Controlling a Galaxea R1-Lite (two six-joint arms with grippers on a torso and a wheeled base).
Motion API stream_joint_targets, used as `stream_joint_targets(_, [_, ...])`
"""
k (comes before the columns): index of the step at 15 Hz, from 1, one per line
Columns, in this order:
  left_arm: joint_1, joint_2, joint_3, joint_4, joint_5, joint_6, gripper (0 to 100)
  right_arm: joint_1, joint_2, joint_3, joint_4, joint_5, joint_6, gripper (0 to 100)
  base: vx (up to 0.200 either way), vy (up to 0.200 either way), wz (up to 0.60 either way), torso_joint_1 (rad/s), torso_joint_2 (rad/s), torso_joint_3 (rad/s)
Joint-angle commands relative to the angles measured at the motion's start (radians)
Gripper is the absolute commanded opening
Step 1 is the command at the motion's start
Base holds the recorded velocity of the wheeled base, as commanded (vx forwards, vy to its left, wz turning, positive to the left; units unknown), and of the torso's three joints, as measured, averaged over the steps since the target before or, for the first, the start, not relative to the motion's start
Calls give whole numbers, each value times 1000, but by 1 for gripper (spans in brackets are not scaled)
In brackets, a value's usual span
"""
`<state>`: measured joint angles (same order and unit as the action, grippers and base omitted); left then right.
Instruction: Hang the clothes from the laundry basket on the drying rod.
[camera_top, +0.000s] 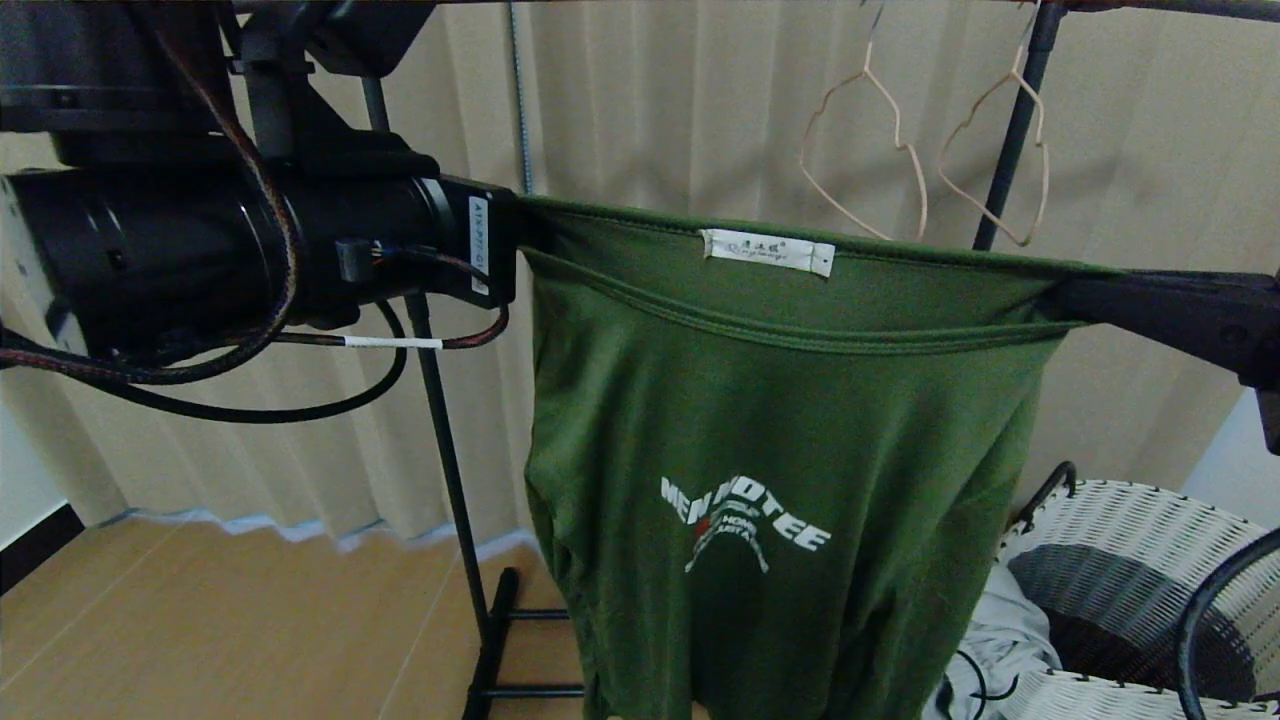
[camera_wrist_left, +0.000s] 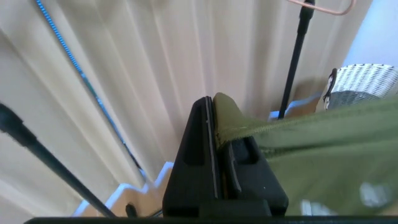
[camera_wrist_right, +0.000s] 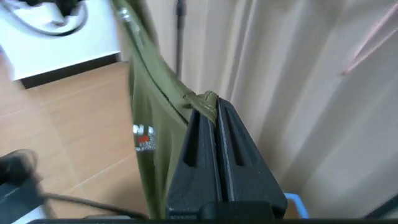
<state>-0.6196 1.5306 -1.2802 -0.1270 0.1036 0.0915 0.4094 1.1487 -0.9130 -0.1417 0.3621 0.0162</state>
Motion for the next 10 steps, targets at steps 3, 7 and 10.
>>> stream_joint_targets(3, [0, 17, -8, 0, -1, -3, 0, 6, -43, 20, -10, 21, -1, 0, 0, 0, 0, 0, 0, 0])
stream_joint_targets(7, [0, -12, 13, 10, -5, -9, 0, -11, -7, 17, -10, 1, -33, 0, 0, 0, 0, 0, 0, 0])
stream_joint_targets(10, [-3, -96, 32, 144, -47, -7, 0, -52, 75, -7, -59, -61, -55, 0, 0, 0, 0, 0, 0, 0])
